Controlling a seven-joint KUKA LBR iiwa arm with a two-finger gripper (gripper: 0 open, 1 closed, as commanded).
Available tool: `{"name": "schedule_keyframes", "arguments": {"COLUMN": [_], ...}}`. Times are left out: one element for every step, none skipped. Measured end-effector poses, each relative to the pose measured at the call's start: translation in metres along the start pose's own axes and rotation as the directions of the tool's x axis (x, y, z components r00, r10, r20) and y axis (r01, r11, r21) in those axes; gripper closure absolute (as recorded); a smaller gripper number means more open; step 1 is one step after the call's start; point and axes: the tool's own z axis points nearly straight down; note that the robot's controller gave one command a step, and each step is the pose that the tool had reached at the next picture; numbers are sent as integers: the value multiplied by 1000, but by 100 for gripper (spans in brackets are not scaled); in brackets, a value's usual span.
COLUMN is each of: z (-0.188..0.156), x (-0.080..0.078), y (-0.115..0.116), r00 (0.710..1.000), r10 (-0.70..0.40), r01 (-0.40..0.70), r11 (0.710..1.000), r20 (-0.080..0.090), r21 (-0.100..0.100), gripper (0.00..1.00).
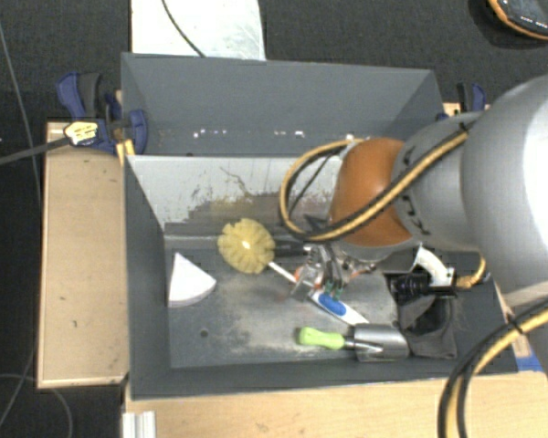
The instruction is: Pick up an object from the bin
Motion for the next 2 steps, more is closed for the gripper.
{"name": "schedule_keyframes", "arguments": {"z": [-16, -24], "x": [0, -1], "y": [0, 0], "r00": [1000, 1000], "r10": [-1, -1], "r01": [1, 1], "r11": [1000, 1000], "r20": [0, 2], "r21": [0, -2], "gripper": [100, 100]}}
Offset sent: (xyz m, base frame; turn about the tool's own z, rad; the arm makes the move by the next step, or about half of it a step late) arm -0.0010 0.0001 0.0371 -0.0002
